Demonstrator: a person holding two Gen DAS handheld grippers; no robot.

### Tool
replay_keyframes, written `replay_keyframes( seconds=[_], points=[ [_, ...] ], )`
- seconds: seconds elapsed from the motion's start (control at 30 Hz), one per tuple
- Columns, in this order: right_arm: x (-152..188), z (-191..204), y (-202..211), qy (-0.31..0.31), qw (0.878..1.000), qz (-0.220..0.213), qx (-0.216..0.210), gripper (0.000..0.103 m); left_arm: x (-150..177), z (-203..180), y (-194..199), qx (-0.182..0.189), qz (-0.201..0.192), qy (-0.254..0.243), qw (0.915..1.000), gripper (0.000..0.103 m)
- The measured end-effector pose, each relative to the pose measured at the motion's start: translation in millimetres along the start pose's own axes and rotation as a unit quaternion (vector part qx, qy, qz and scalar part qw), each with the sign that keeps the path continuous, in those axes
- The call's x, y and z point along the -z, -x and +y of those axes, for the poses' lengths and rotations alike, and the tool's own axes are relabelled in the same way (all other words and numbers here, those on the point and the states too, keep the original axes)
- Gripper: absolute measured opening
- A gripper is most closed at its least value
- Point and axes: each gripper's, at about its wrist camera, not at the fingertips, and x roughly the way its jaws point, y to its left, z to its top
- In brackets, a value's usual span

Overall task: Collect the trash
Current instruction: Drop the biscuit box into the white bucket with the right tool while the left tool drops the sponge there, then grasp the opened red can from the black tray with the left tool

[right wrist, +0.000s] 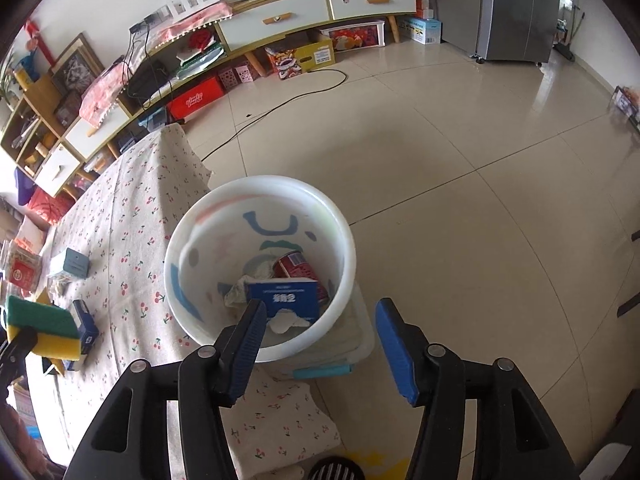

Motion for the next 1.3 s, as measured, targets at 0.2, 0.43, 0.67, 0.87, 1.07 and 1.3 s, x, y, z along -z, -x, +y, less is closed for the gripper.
replay_keyframes(
  seconds=[0.2,0.43,0.67,0.87,1.07,1.3],
  points=[
    [6,-33,18,-0.030,0.999,-0.017,0.018,0.067,-17,-42,-37,0.022,0.014,-0.025,0.9993,0.058],
    [16,-61,39,-0.050,0.998,-0.029,0.022,0.068,-37,-81,-68,0.036,-0.003,-0.057,0.9977,0.058],
    [15,-53,48,-0.032,0.997,-0.050,0.045,0.073,-40,-89,-93,0.024,0.004,-0.070,0.9973,0.084],
    [12,-42,46,-0.027,0.998,-0.050,0.039,0.075,-26,-76,-82,-0.036,0.004,-0.062,0.9974,0.101],
    [11,-21,45,-0.012,0.998,-0.049,0.036,0.078,-12,-43,-53,-0.070,0.010,-0.049,0.9963,0.101],
    [11,17,46,0.008,0.998,-0.048,0.024,0.081,1,7,-8,-0.093,0.004,-0.029,0.9953,0.101]
  ],
)
